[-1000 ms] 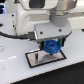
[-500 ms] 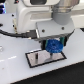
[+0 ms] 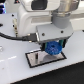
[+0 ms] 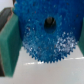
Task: Insert the blue gear onto the right peg, followed by the red gear
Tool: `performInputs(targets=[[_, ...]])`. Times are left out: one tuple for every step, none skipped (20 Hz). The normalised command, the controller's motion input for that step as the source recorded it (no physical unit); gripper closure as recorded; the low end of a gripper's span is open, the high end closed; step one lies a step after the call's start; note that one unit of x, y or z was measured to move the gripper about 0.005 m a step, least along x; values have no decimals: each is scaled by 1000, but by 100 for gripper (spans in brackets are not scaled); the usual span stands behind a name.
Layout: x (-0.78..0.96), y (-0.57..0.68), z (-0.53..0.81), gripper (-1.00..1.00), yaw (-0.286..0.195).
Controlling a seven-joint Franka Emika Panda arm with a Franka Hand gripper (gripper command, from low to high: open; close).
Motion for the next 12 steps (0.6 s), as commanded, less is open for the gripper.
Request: performInputs(targets=[[33,-6,-46,100,0],[46,7,-58,100,0],[11,-14,23,100,0],[15,9,-29,100,0],[94,-7,-218,100,0],[166,-11,-236,100,0],[104,-30,-355,100,0],[60,-17,-250,100,0],[116,-19,-316,100,0],[78,-26,-233,100,0],[164,-34,-150,100,0],[144,0,-190,100,0]])
